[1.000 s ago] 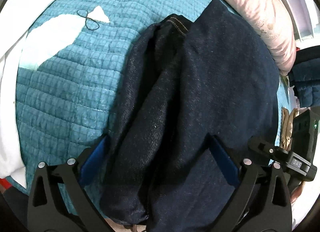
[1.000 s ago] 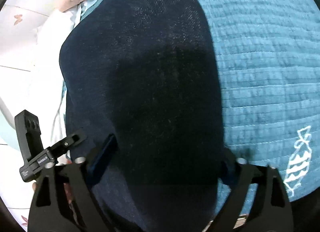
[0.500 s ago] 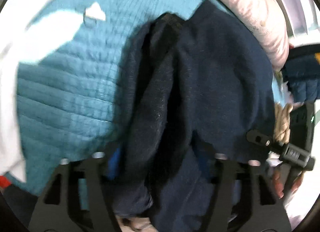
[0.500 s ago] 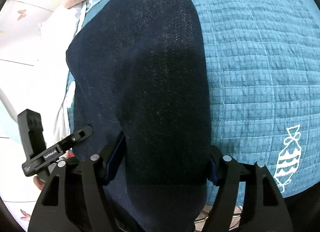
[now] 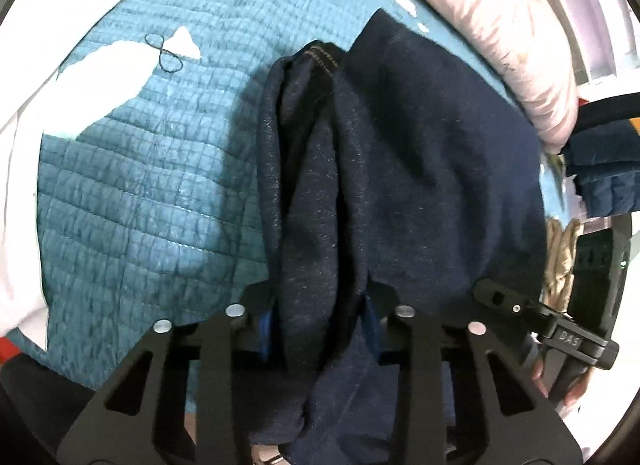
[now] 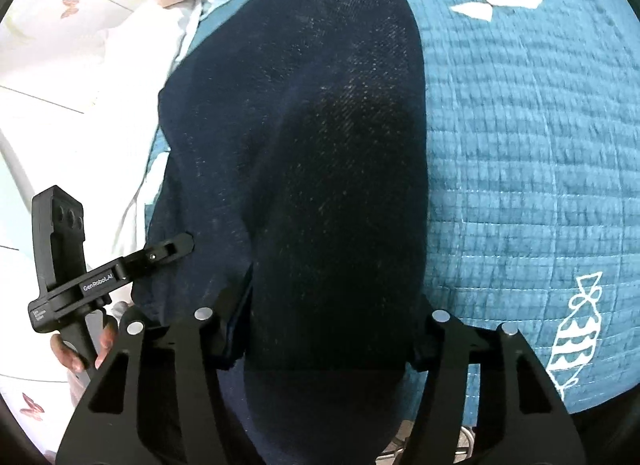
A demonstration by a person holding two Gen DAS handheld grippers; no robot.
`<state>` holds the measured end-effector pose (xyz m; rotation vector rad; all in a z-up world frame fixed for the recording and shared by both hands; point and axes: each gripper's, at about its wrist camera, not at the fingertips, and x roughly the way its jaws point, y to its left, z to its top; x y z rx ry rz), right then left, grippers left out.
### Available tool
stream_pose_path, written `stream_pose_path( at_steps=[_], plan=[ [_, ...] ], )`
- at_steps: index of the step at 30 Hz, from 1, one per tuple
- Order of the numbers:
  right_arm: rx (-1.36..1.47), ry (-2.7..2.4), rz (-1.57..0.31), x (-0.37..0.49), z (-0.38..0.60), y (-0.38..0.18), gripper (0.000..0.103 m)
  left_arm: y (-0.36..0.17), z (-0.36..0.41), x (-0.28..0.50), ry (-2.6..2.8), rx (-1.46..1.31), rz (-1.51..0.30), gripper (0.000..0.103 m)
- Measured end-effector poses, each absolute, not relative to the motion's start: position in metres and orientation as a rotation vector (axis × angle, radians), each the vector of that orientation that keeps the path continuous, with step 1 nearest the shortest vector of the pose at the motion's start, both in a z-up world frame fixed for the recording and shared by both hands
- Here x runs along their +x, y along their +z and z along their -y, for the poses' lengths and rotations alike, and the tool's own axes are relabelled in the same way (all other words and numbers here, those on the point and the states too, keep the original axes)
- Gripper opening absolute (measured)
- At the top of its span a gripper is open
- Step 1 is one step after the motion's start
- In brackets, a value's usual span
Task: Fold large clothes
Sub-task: 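Grasp the folded denim bundle edge with the left tool while the right tool grasps beside it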
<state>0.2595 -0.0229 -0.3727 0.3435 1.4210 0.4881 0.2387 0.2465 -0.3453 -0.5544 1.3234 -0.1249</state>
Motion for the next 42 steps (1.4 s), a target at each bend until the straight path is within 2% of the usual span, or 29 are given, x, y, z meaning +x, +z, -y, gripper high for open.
stream_pose_path(
  at_steps=[7, 21, 34, 42],
  plan=[
    [0.306, 0.511, -1.351, 0.252, 0.035, -0.343, 0.048, -0.324, -0.237, 0.227, -0.152, -0.530, -1.318, 0.026],
    [0.351, 0.460, -1.269, 0.228, 0.112, -0.304, 0.048, -0.283, -0.151, 0.245, -0.225, -0.444, -1.306, 0.026],
    [0.471, 0.304, -1.177, 0.214, 0.271, -0.265, 0.048, -0.251, 0.033, 0.288, -0.380, -0.250, -1.320, 0.026],
    [0.498, 0.146, -1.108, 0.207, 0.412, -0.226, 0.048, -0.222, 0.196, 0.314, -0.556, -0.098, -1.298, 0.026]
  ],
)
